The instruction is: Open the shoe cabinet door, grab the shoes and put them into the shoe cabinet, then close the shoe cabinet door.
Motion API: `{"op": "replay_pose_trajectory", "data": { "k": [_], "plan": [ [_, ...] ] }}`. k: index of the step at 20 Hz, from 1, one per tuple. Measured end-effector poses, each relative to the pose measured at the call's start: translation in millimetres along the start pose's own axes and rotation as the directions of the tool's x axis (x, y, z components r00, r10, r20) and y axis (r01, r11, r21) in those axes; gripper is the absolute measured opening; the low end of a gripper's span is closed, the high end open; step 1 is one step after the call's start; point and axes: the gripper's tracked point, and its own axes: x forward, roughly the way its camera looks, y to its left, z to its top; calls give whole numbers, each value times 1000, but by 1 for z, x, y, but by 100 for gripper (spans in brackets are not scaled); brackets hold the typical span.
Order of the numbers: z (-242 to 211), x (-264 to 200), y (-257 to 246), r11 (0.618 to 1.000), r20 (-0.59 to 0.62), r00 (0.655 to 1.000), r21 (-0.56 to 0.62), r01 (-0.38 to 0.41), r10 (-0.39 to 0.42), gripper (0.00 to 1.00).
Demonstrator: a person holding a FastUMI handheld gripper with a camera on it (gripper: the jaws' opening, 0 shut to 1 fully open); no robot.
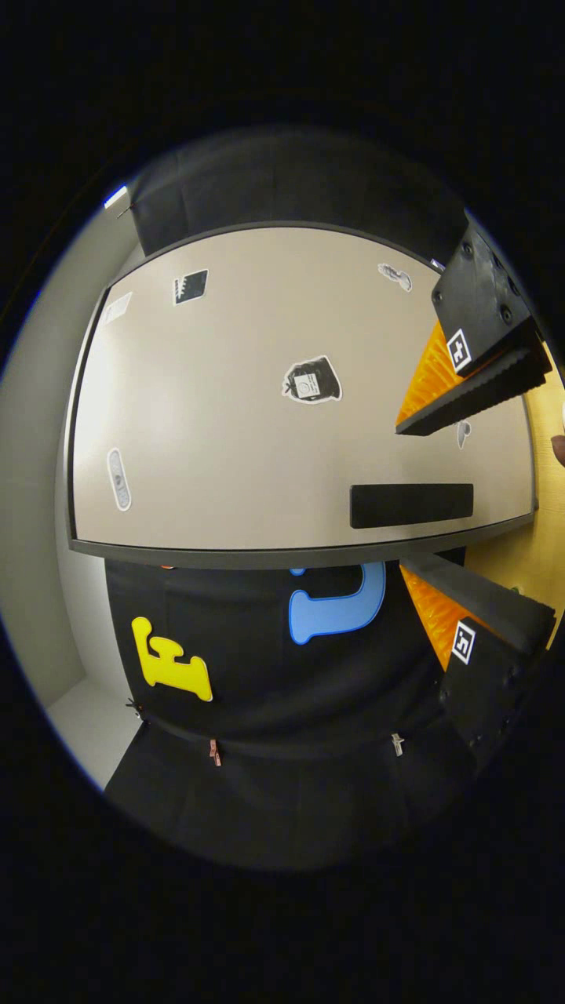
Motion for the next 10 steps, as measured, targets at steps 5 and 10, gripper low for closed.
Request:
{"op": "replay_pose_trajectory", "data": {
  "k": [5,10],
  "plan": [
    [-18,28,-1,1000,-48,999,18,21,-20,73],
    [-27,27,0,999,-73,997,7,38,-38,45]
  ]
}}
